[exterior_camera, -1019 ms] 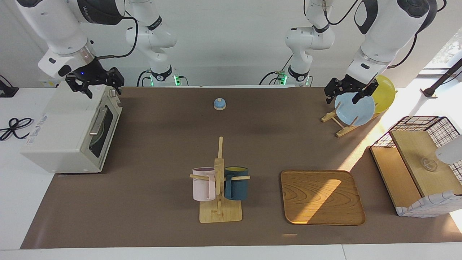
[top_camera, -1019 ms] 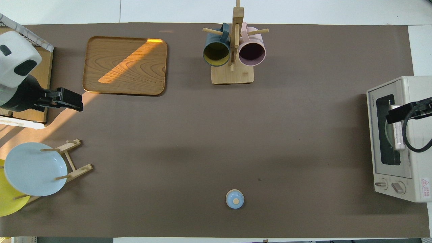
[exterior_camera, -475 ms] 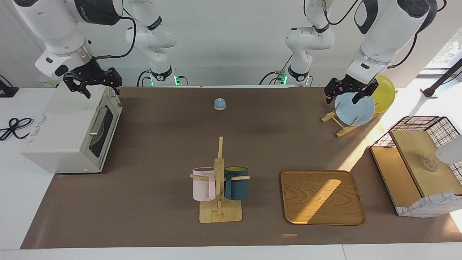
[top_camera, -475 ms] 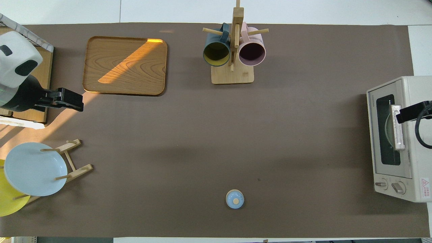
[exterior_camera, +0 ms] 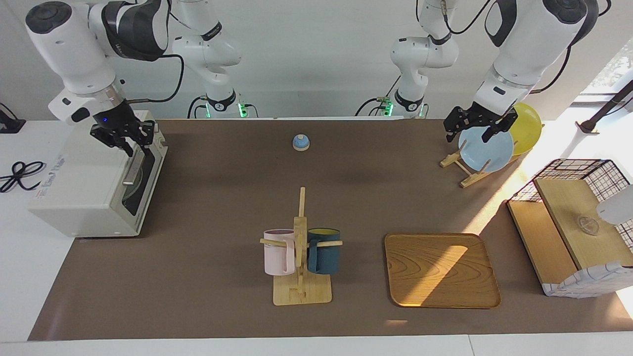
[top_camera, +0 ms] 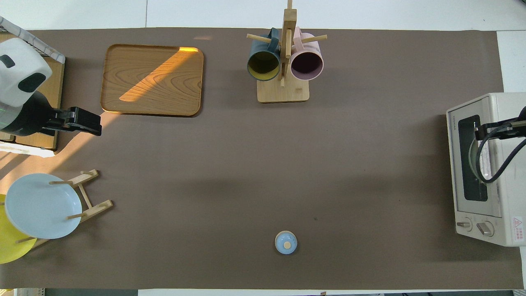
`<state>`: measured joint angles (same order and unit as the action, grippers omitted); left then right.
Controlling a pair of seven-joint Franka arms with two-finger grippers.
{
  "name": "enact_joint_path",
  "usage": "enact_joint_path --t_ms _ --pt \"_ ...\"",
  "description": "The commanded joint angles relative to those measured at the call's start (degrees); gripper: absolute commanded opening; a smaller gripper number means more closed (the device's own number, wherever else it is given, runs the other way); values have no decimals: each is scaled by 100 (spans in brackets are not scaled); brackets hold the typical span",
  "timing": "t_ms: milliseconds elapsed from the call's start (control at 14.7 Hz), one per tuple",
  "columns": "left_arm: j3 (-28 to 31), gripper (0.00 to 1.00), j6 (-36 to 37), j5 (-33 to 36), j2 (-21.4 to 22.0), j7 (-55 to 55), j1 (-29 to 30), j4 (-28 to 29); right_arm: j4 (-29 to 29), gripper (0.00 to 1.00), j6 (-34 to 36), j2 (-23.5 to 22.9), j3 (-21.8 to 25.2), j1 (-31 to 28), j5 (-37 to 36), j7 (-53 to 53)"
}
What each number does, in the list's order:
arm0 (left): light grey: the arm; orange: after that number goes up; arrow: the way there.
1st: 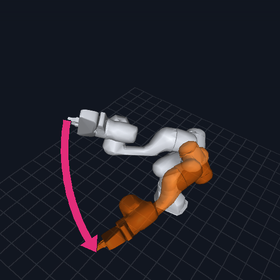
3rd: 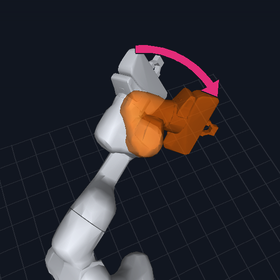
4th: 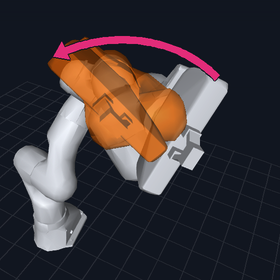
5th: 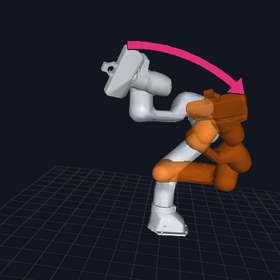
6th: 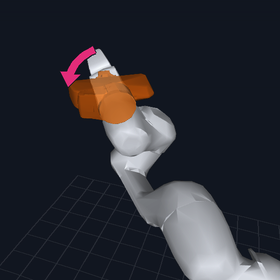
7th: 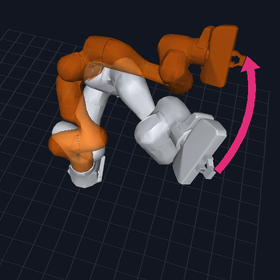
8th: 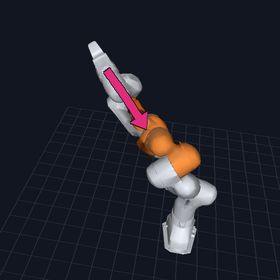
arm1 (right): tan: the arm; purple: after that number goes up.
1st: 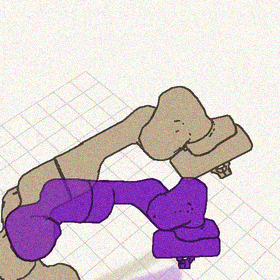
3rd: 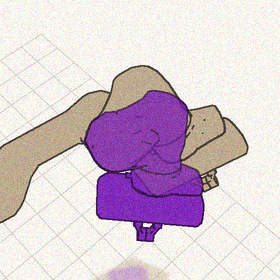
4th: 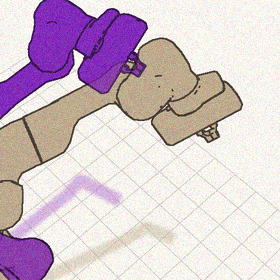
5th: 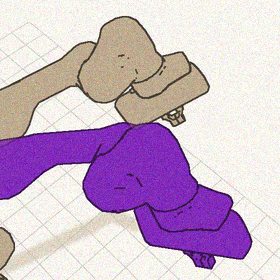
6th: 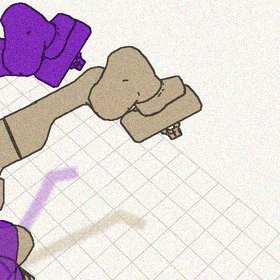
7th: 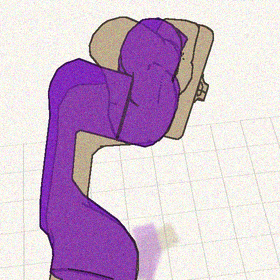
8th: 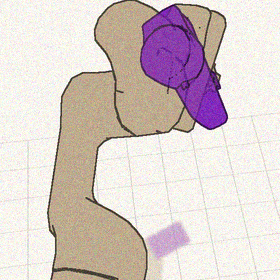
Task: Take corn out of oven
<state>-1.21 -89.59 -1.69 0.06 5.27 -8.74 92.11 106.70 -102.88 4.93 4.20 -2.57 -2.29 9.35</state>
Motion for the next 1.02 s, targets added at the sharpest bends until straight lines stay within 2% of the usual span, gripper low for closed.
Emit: enact_joint_path --t_ms 0,272,611,951 --pt "-2 100 38 46 73 27 13 17 614 0 -242 351 -33 -217 71 -433" --pt "-2 100 29 46 73 27 22 17 888 0 -374 325 -42 -507 -113 -434" --pt "-2 100 11 46 73 27 22 17 1151 0 -672 333 -42 -552 -122 -425" --pt "7 100 -15 46 108 -8 31 79 1371 0 -961 281 -42 -754 -131 189"
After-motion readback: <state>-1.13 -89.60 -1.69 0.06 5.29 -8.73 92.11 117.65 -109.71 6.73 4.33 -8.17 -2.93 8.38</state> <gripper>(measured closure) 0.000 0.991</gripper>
